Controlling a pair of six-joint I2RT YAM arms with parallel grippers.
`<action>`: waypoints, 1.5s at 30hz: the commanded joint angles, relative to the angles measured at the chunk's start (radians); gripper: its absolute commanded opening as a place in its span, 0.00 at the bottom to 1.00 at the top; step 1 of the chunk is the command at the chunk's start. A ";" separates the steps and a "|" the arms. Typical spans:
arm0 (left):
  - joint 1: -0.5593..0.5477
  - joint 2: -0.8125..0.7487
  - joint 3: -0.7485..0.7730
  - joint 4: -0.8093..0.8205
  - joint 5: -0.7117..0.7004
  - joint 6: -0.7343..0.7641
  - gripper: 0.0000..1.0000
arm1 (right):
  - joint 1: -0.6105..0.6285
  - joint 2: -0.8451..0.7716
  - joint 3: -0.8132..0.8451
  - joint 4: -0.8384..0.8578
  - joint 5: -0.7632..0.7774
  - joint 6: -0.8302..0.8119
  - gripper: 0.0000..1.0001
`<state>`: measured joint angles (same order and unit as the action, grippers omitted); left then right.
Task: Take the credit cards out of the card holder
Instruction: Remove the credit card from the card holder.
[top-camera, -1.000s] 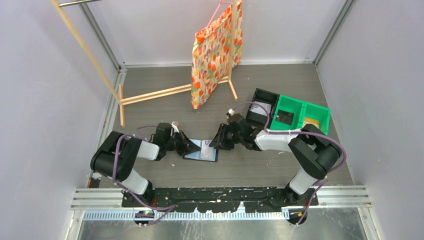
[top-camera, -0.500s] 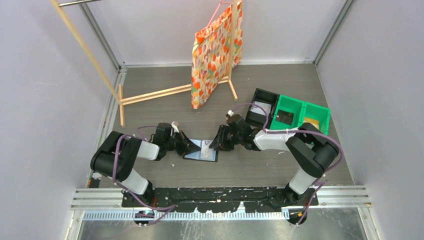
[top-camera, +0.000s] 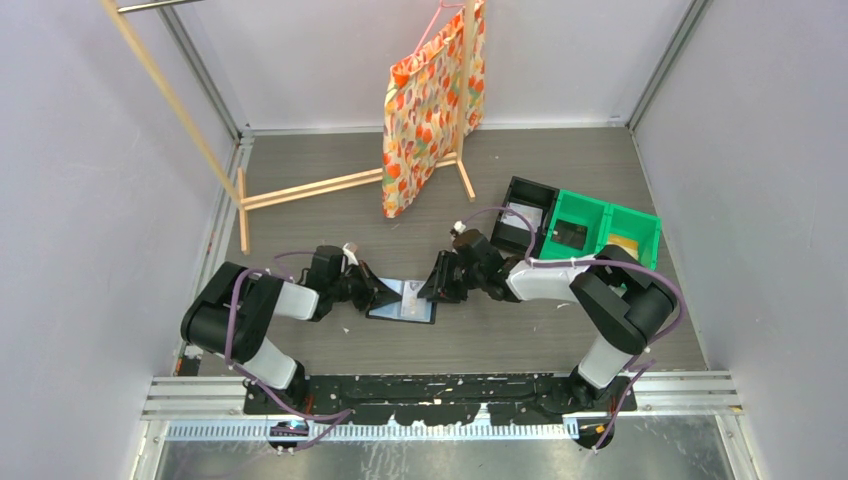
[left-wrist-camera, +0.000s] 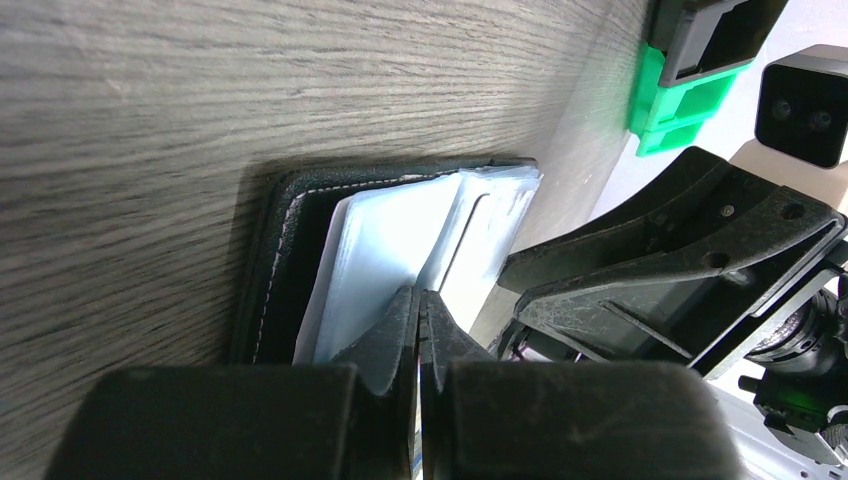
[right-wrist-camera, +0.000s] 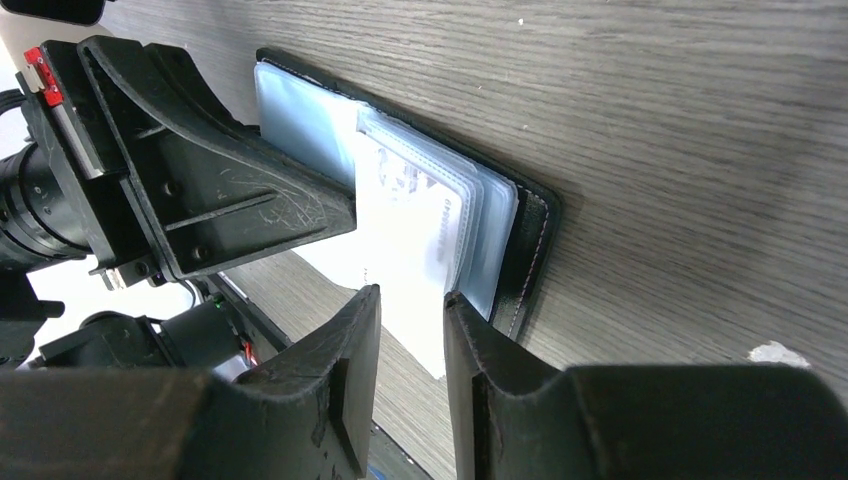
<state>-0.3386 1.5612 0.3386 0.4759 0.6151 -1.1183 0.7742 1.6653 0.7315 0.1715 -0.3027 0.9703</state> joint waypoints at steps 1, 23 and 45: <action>-0.003 0.003 0.005 0.031 0.006 0.014 0.01 | 0.015 -0.005 0.037 0.058 -0.029 -0.007 0.34; -0.004 -0.010 0.011 0.025 0.020 0.015 0.00 | 0.034 -0.022 0.062 0.070 -0.035 -0.014 0.32; -0.002 -0.067 0.050 -0.004 0.112 -0.008 0.01 | 0.011 0.080 -0.018 0.351 -0.093 0.152 0.32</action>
<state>-0.3199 1.5208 0.3588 0.4141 0.6052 -1.0996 0.7723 1.7340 0.7124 0.3237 -0.3698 1.0565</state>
